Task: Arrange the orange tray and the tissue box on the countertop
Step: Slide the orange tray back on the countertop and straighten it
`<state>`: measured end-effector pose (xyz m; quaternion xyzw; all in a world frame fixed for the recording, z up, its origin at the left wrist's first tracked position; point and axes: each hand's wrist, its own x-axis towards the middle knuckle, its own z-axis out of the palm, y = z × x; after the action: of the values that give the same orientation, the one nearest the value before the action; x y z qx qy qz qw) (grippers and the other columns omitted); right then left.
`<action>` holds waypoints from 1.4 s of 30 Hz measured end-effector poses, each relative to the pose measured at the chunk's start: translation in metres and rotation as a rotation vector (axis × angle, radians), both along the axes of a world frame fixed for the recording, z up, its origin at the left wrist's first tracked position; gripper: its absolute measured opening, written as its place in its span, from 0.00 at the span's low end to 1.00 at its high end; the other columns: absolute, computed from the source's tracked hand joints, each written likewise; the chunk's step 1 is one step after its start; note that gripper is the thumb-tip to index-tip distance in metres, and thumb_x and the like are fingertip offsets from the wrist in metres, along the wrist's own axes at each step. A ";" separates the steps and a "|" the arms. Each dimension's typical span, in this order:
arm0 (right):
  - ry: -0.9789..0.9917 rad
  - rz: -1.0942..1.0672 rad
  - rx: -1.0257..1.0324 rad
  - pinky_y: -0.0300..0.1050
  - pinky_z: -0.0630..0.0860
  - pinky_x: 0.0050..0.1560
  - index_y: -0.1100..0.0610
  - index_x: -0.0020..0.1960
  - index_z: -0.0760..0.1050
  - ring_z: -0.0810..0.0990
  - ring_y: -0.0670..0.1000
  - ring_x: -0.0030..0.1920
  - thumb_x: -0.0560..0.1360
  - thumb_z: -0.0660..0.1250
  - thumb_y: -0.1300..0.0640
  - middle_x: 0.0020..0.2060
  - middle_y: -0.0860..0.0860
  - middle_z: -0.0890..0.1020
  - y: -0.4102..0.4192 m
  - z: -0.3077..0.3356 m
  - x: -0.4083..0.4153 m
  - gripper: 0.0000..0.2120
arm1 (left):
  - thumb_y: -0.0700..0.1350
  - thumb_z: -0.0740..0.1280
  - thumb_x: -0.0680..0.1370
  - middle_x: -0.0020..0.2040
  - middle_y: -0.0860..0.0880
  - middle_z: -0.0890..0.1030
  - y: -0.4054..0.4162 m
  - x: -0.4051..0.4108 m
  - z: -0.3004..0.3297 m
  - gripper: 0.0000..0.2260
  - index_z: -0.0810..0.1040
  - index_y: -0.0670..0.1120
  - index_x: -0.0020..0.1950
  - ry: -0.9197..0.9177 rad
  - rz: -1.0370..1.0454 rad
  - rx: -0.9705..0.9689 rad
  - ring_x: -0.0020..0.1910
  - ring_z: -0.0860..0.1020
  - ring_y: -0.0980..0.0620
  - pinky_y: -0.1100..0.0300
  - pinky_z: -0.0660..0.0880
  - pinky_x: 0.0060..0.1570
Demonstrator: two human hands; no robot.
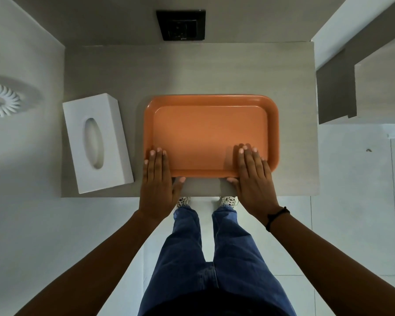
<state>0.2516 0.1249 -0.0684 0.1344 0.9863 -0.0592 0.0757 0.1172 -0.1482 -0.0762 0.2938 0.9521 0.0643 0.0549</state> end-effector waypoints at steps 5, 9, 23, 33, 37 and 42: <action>0.007 -0.008 -0.003 0.63 0.63 0.83 0.63 0.87 0.54 0.61 0.65 0.86 0.88 0.44 0.34 0.86 0.62 0.61 0.013 0.001 -0.031 0.41 | 0.64 0.53 0.88 0.88 0.36 0.54 0.016 -0.029 0.000 0.40 0.53 0.34 0.87 0.014 0.011 -0.007 0.88 0.51 0.36 0.40 0.50 0.87; 0.010 0.000 0.006 0.64 0.63 0.83 0.64 0.87 0.54 0.60 0.65 0.86 0.88 0.43 0.33 0.86 0.63 0.62 0.027 0.000 -0.057 0.41 | 0.63 0.56 0.86 0.87 0.34 0.57 0.030 -0.053 0.001 0.40 0.57 0.33 0.86 0.037 0.025 -0.012 0.87 0.55 0.34 0.40 0.52 0.86; 0.071 -0.015 0.006 0.64 0.61 0.84 0.62 0.88 0.52 0.57 0.65 0.87 0.88 0.48 0.35 0.87 0.62 0.60 0.061 -0.006 -0.133 0.40 | 0.63 0.55 0.87 0.89 0.36 0.52 0.062 -0.133 -0.009 0.41 0.51 0.34 0.87 0.076 0.005 0.016 0.89 0.49 0.37 0.47 0.41 0.88; 0.109 0.003 0.030 0.64 0.63 0.83 0.63 0.87 0.53 0.58 0.64 0.87 0.88 0.48 0.35 0.86 0.61 0.61 0.072 -0.008 -0.151 0.39 | 0.62 0.57 0.87 0.88 0.35 0.54 0.070 -0.153 -0.012 0.40 0.53 0.34 0.87 0.086 0.004 0.056 0.88 0.51 0.36 0.43 0.46 0.88; 0.090 0.001 0.034 0.64 0.62 0.83 0.62 0.88 0.52 0.58 0.64 0.87 0.88 0.45 0.33 0.87 0.60 0.60 0.072 -0.007 -0.152 0.40 | 0.65 0.52 0.87 0.88 0.35 0.54 0.073 -0.153 -0.011 0.40 0.54 0.34 0.87 0.086 0.015 0.058 0.88 0.51 0.36 0.41 0.49 0.88; 0.091 0.041 0.113 0.66 0.46 0.86 0.60 0.89 0.47 0.52 0.64 0.88 0.84 0.46 0.27 0.89 0.59 0.53 0.051 0.000 -0.155 0.46 | 0.70 0.55 0.85 0.89 0.36 0.51 0.067 -0.148 0.006 0.45 0.53 0.37 0.88 0.134 0.069 0.076 0.89 0.48 0.36 0.42 0.42 0.87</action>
<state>0.0963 0.1763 -0.0682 0.1156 0.9930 -0.0081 0.0245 -0.0308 -0.0817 -0.0705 0.2665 0.9600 0.0824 -0.0222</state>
